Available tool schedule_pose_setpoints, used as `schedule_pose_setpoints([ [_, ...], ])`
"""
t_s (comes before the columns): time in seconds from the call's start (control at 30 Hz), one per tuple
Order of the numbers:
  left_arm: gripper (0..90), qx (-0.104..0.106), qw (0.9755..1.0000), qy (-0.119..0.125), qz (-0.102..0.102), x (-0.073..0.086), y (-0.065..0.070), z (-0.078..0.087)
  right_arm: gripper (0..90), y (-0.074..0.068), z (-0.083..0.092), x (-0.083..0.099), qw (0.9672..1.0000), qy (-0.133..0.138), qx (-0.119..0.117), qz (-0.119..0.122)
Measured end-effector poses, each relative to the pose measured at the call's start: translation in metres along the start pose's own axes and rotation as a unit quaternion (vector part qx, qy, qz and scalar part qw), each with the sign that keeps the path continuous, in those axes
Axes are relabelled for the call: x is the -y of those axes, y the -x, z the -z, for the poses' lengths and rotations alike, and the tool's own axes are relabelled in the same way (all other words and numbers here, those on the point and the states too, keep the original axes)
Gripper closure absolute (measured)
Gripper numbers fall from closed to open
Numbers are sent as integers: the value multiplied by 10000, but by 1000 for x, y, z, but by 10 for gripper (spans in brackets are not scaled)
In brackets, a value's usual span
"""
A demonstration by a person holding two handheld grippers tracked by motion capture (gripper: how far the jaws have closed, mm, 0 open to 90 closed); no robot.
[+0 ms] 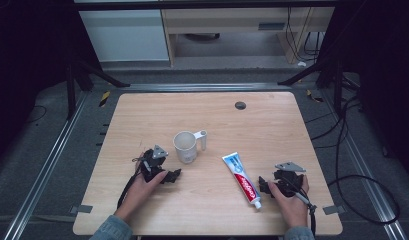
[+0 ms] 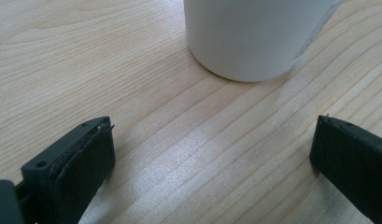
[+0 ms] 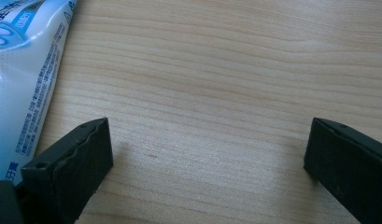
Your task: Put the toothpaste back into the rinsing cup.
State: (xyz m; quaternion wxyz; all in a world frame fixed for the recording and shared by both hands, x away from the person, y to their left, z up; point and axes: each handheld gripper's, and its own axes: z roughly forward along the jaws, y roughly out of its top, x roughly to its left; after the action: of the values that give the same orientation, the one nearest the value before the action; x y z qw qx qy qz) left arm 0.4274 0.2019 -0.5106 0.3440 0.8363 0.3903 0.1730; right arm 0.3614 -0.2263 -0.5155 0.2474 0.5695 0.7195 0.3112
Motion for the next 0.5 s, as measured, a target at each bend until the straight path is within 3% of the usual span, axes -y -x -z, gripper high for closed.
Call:
schedule_pose_setpoints([
  [0.2,0,7,10000,-2,-7,0,0,0,111,0,5,-3,10000,-93,3,21],
  [0.4,0,6,10000,-7,-13,-1,-1,-1,162,-14,26,-20,9988,-232,62,433],
  [0.5,0,-8,10000,-4,-2,-2,-1,-2,170,-20,36,-32,9979,-353,-98,537],
])
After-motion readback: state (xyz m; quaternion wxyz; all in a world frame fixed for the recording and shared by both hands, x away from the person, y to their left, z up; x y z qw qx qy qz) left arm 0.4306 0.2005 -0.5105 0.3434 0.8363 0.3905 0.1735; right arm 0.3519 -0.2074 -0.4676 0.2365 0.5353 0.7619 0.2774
